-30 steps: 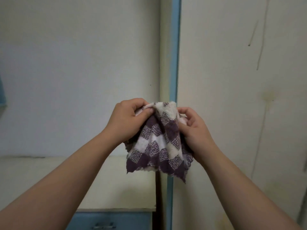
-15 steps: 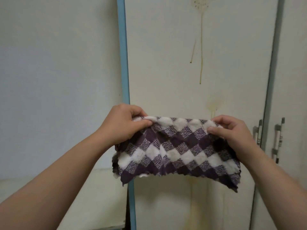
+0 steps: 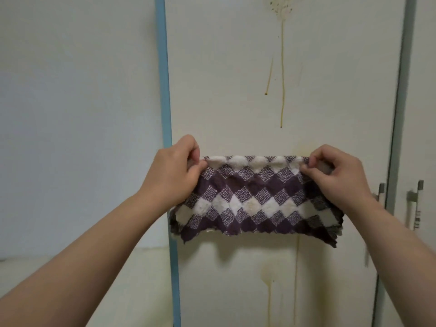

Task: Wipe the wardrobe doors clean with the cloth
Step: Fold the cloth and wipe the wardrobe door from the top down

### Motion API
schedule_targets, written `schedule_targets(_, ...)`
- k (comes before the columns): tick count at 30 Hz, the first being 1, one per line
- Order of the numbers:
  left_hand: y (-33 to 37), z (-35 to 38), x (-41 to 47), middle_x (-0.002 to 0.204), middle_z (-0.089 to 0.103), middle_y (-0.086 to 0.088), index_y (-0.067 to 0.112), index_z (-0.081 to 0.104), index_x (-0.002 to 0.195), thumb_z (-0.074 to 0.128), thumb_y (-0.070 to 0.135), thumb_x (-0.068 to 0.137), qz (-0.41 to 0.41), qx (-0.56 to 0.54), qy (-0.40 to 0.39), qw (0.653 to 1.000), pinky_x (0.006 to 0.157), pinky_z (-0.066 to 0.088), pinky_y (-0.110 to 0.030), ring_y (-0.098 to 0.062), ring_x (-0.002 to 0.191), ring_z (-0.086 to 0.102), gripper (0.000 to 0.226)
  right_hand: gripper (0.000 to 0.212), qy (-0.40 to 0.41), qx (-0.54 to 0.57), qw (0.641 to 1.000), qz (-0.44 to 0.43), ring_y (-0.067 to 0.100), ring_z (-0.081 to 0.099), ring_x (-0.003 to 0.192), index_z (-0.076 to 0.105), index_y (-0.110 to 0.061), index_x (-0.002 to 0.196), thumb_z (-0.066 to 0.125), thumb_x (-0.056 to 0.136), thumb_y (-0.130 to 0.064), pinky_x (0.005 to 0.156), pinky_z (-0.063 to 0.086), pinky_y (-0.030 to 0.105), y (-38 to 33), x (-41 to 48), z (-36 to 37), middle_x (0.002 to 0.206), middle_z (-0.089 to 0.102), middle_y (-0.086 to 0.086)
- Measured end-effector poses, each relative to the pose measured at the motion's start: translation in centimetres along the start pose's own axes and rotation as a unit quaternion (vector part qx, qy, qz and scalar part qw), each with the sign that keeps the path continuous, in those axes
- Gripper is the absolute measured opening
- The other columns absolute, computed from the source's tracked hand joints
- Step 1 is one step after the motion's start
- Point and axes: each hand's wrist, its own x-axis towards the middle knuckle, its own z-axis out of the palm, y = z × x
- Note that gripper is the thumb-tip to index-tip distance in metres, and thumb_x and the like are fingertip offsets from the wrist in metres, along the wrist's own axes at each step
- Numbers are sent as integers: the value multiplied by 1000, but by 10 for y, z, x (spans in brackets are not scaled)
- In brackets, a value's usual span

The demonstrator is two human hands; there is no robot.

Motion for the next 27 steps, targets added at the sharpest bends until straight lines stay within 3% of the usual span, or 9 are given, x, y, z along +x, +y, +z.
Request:
schedule_targets(3,7,1,5,60,49,13,22,45,67,61,-1,77,10,25,-8,1000,56,33,-6,1,57,47,30,38,-2,-56,995,-78,6,54,66,53,-34,63,75,72,-3,62,41,18,4,10,-12,67,58,-15)
schedule_targets(6,12,-1,9,72,53,3,14,56,74,60,-3,78,39,93,-37,994,60,31,-18,-16,65,51,17,20,-17,-94,982,-165,22,61,73,72,-19,78,76,72,-1,65,49,34,10,19,-20,76,64,-2)
schedule_targets(10,25,7,4,78,54,-18,-2,63,75,63,-10,74,92,194,-31,976,50,46,-37,-31,57,52,7,19,-4,-135,958,-254,28,60,64,75,-14,82,74,72,3,53,47,29,25,23,-21,75,64,7)
schedule_targets(15,30,26,0,66,48,-15,-5,55,58,63,-22,58,134,317,3,939,43,24,-26,-17,49,31,19,29,44,-199,929,-308,30,57,55,76,-13,79,76,63,11,41,43,29,40,22,-12,71,62,12)
schedule_targets(18,29,34,-2,63,50,-15,-3,55,57,59,-19,59,141,377,46,914,48,26,-31,-23,53,40,16,30,63,-241,912,-327,30,53,54,76,-14,76,75,61,11,42,37,29,38,24,-14,68,58,14)
schedule_targets(21,41,44,-6,61,49,-8,9,50,52,50,-10,57,94,493,69,862,57,24,-35,-25,63,41,20,25,59,-335,895,-290,27,48,54,73,-18,67,67,62,6,53,25,30,26,21,-15,60,52,9)
schedule_targets(23,53,54,-10,64,51,-9,8,53,56,54,-8,54,37,487,26,872,52,27,-31,-26,57,49,16,24,-35,-428,878,-213,27,54,57,70,-18,70,55,64,0,57,21,26,10,18,-13,61,57,5)
schedule_targets(25,59,66,-12,90,54,-12,1,60,85,56,7,77,-83,406,-28,909,50,31,-31,-31,67,59,11,19,-130,-444,877,-127,27,62,72,65,-19,81,49,77,-10,50,17,23,-4,15,-7,77,65,1)
schedule_targets(27,61,79,-15,117,47,-16,-4,47,119,44,37,92,-189,323,-43,926,64,40,-37,-36,92,57,49,15,-138,-406,899,-84,27,62,84,59,-17,87,45,87,-24,48,21,26,-13,10,0,91,64,1)
